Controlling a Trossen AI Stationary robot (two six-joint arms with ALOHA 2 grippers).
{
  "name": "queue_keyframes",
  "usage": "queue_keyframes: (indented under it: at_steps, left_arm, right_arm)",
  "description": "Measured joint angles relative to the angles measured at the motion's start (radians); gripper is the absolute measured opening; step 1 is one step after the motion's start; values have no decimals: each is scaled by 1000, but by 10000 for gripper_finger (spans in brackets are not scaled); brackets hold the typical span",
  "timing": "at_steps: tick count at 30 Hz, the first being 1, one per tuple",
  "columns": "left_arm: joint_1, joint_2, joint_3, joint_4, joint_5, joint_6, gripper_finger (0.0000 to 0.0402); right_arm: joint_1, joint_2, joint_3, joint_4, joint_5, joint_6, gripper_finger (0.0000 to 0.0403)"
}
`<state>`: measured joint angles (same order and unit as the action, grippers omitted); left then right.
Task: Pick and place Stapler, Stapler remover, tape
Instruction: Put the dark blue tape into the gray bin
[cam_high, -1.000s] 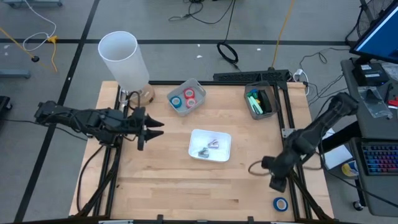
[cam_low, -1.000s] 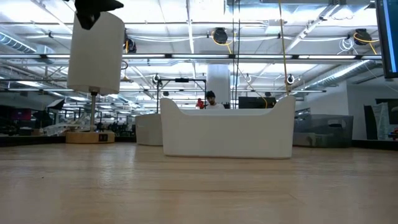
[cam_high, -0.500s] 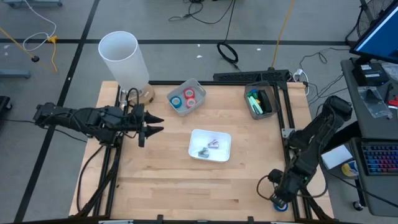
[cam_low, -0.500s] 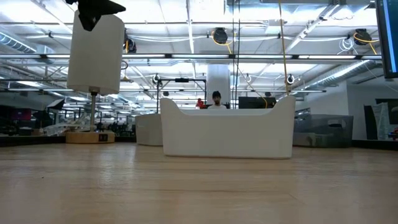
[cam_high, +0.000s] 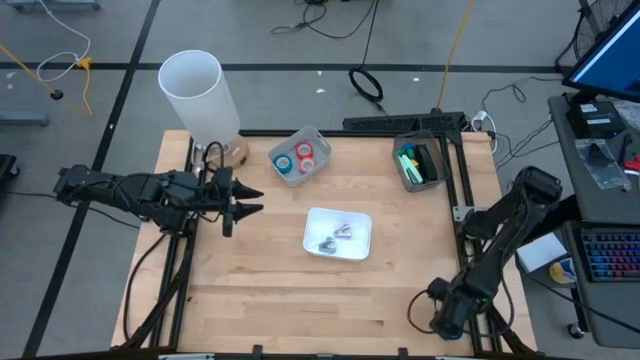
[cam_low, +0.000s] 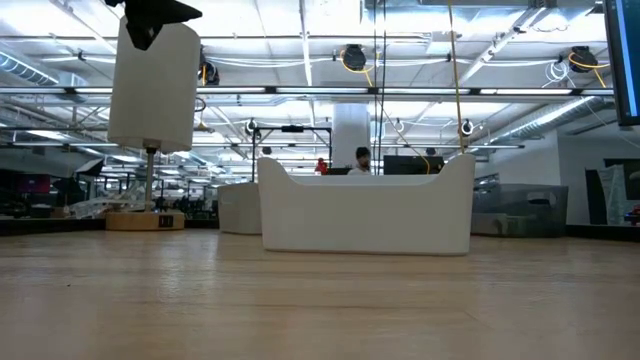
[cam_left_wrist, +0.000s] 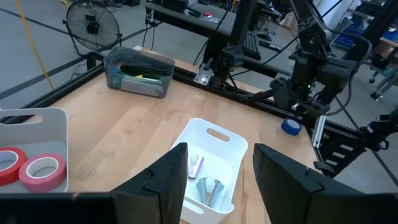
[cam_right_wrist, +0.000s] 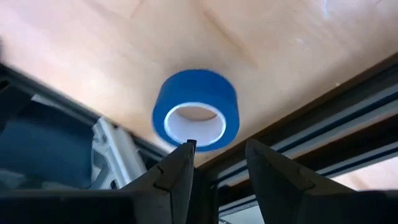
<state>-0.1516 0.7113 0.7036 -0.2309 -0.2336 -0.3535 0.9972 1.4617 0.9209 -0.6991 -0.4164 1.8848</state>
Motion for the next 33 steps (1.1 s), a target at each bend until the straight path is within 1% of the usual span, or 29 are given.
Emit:
queue_keyframes:
  at_steps: [10, 19, 24, 33]
  left_arm:
    - [0, 0, 0, 0, 0, -6, 182]
    - [0, 0, 0, 0, 25, -16, 182]
    - [0, 0, 0, 0, 25, -15, 182]
    - [0, 0, 0, -4, 25, -15, 182]
  right_arm:
    - [-3, 92, -14, -4, -3, -86, 139]
    - [-4, 88, -114, 145, -30, -103, 139]
    - [-3, 89, -149, 150, -29, -103, 139]
    - [-3, 90, -158, 158, -15, -126, 139]
